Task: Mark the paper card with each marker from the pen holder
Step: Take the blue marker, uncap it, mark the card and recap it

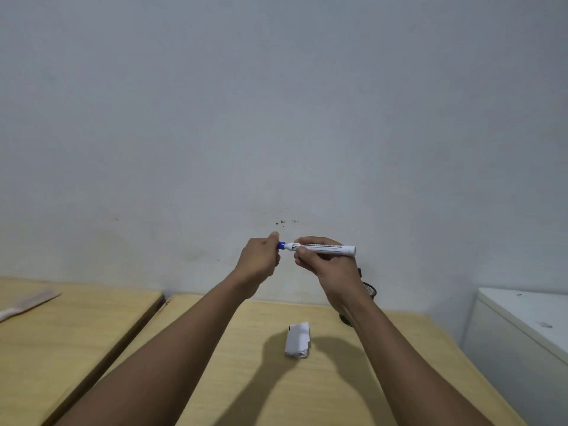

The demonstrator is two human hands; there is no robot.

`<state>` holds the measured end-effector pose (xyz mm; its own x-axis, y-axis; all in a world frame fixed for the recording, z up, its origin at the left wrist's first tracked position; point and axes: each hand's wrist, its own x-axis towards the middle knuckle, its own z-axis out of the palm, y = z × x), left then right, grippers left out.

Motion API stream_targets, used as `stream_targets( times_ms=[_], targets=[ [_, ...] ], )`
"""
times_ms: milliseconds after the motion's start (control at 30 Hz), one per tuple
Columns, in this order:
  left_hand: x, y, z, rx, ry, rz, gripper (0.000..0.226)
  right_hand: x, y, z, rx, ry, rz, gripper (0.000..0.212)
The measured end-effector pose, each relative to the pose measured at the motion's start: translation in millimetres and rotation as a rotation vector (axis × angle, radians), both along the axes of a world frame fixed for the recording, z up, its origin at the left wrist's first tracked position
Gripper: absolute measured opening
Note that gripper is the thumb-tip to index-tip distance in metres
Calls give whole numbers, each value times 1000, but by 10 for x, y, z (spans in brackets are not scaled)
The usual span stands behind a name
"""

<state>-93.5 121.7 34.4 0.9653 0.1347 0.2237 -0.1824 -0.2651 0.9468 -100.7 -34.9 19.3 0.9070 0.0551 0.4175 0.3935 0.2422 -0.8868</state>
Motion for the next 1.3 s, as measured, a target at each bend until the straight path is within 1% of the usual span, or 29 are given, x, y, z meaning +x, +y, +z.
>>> stream_targets(
  times_ms=[67, 133, 200, 300, 367, 467, 633, 767, 833, 900, 933, 967, 1000, 1033, 1067, 1100, 1167, 1200, 1267, 1300],
  targets=[
    [35, 63, -96, 78, -10, -15, 47, 22, -31, -75, -55, -9, -9, 14],
    [91, 138, -260, 165, 1, -39, 43, 62, -81, -173, -61, 17, -16, 12],
    [191, 240, -486, 295, 26, -39, 37, 115, -130, -300, -64, 60, -25, 14],
    [359, 374, -860, 474, 91, -38, 19, 219, -161, -516, -102, 114, -46, 19],
    [432, 416, -1075, 528, 151, -35, 10, 298, -171, -655, -117, 151, -63, 19],
    [519, 443, -1302, 594, 222, -24, 3, 402, -180, -836, -139, 189, -61, 16],
    [670, 515, -1624, 758, 345, -37, 13, 572, -156, -1084, -193, 226, -61, 15],
    [769, 531, -1751, 839, 339, -19, 16, 682, -141, -1211, -219, 226, -47, 13],
    [796, 523, -1764, 872, 342, -21, 24, 717, -138, -1245, -215, 214, -57, 13],
    [763, 518, -1748, 933, 296, 29, 43, 750, -138, -1279, -223, 195, -88, 17],
    [732, 505, -1737, 957, 218, 79, 51, 768, -136, -1297, -237, 190, -105, 19],
    [686, 478, -1717, 953, 112, 125, 52, 794, -134, -1317, -252, 191, -118, 21],
    [630, 429, -1691, 923, -4, 140, 48, 824, -129, -1336, -268, 197, -126, 22],
    [567, 366, -1674, 885, -93, 107, 42, 857, -122, -1365, -286, 207, -132, 22],
    [502, 291, -1665, 869, -135, 29, 40, 889, -116, -1397, -302, 216, -137, 21],
    [435, 208, -1678, 885, -145, -72, 42, 920, -112, -1436, -313, 227, -145, 20],
    [329, 67, -1761, 979, -118, -236, 53, 966, -108, -1519, -327, 255, -168, 19],
    [295, 18, -1811, 1020, -105, -274, 55, 986, -109, -1568, -330, 271, -179, 19],
    [272, -32, -1900, 1085, -100, -301, 50, 1017, -113, -1671, -352, 300, -194, 17],
    [271, -45, -1933, 1116, -113, -295, 47, 1035, -117, -1724, -394, 310, -206, 16]
  ],
)
